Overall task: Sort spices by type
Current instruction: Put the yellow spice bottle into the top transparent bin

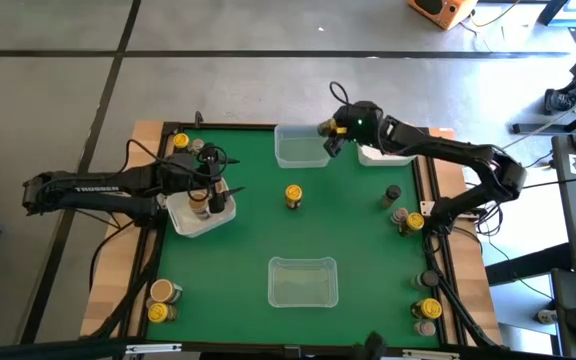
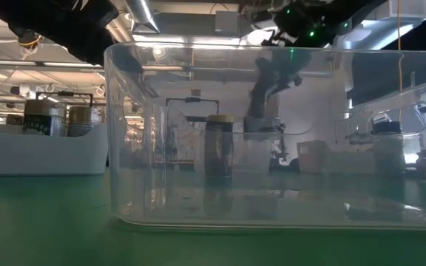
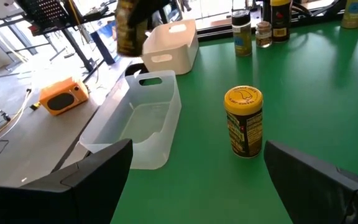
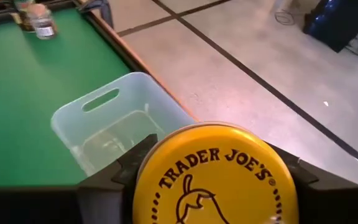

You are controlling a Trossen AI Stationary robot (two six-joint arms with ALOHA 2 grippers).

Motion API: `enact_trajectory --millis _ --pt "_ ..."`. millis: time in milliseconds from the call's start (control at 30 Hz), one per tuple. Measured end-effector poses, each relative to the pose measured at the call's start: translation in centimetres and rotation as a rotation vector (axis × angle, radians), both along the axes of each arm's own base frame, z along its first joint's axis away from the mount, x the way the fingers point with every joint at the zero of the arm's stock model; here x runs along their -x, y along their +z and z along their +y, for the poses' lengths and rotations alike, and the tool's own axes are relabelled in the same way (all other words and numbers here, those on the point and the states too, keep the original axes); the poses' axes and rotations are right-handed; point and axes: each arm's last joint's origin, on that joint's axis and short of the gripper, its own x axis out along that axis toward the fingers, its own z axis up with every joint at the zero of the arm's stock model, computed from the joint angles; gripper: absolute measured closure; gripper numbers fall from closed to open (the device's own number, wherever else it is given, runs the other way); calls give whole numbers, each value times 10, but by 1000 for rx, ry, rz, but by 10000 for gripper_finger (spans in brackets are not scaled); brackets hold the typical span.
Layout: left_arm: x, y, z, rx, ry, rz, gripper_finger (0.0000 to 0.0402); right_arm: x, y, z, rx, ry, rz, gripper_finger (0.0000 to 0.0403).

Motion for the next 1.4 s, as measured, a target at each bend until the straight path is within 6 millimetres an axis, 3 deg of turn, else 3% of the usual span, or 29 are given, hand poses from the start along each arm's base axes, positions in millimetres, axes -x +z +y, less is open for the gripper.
enact_trajectory --millis 467,833,1167,1400 --pt "0 0 0 -4 -1 1 39 -33 -53 -35 -57 30 61 190" --pt "0 -1 0 4 0 4 39 -52 -65 -59 -154 4 197 190" --pt "0 -1 0 4 0 5 39 -53 -88 -68 -186 -17 244 188" --pt "0 -1 0 -4 -3 10 39 -52 -88 -69 -178 -29 247 148"
